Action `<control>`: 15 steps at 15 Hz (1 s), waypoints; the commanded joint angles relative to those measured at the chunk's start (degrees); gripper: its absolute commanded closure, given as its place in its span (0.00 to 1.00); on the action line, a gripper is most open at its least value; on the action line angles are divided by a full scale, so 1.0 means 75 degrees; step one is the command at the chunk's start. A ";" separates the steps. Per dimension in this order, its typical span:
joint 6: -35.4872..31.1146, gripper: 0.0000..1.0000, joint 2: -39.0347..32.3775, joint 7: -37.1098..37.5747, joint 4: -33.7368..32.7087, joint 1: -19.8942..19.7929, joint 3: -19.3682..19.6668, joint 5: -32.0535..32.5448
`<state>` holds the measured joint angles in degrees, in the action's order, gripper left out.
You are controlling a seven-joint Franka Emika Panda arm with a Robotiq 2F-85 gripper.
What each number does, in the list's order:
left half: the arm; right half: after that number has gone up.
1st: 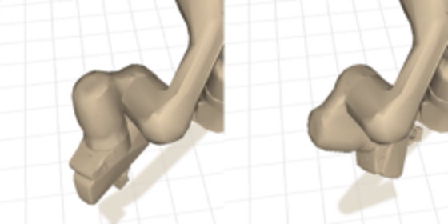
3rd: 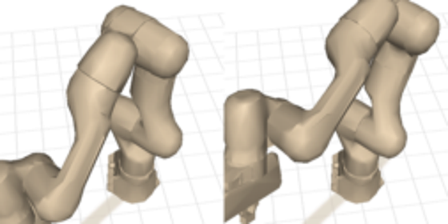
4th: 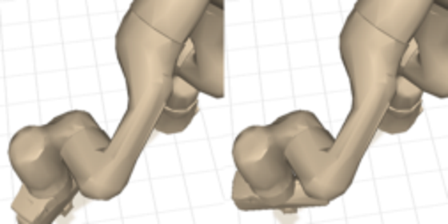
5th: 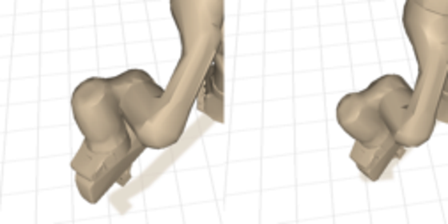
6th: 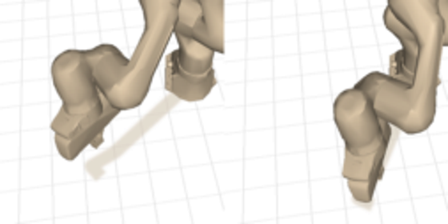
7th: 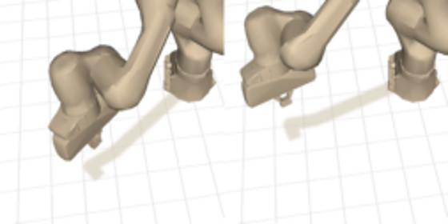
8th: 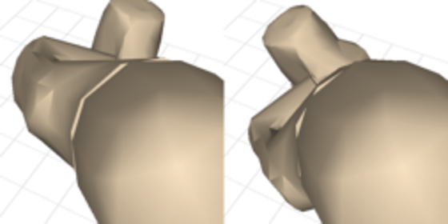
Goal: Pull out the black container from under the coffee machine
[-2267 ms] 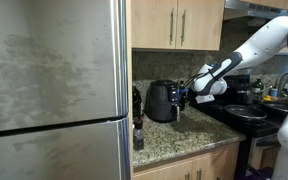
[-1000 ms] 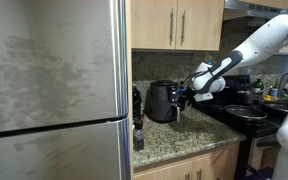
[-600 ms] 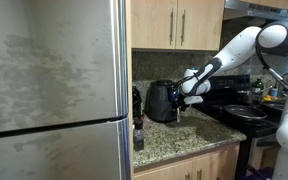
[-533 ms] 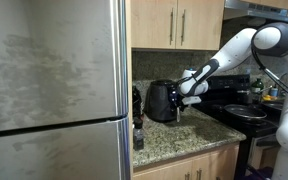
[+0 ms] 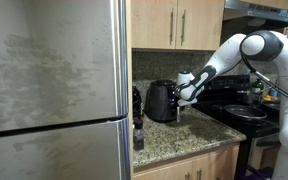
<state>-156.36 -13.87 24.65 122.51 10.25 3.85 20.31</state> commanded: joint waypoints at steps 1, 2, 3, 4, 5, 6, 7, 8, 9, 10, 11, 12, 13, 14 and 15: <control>-0.0212 0.80 0.0087 0.0911 0.0134 0.0361 0.0410 0.1028; -0.0164 0.81 0.0199 0.1222 0.0224 0.0465 0.0473 0.1345; 0.0164 0.83 0.0419 0.1152 0.0395 0.0469 0.0408 0.1432; 0.0627 0.83 0.0536 0.0891 0.0473 0.0429 0.0272 0.1288; 0.1104 0.84 0.0669 0.0483 0.0587 0.0347 0.0090 0.0963; 0.1437 0.85 0.0768 0.0153 0.0644 0.0274 -0.0086 0.0678; 0.1665 0.87 0.0865 -0.0186 0.0702 0.0174 -0.0250 0.0374; 0.1956 0.87 0.0956 -0.0304 0.0730 0.0128 -0.0367 0.0086; 0.2102 0.87 0.1033 -0.0393 0.0790 0.0075 -0.0415 -0.0071; 0.2203 0.88 0.1107 -0.0260 0.0826 0.0065 -0.0426 -0.0078; 0.2161 0.88 0.1159 -0.0113 0.0876 0.0009 -0.0420 -0.0110; 0.2104 0.88 0.1166 0.0031 0.0890 -0.0025 -0.0428 -0.0141; 0.1918 0.88 0.1150 0.0072 0.0929 -0.0071 -0.0446 -0.0293; 0.1860 0.38 0.1179 -0.0005 0.0985 -0.0085 -0.0482 -0.0438; 0.1891 0.37 0.1270 -0.0018 0.1052 -0.0083 -0.0515 -0.0497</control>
<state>-141.54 -6.47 24.54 127.85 11.72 1.37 18.60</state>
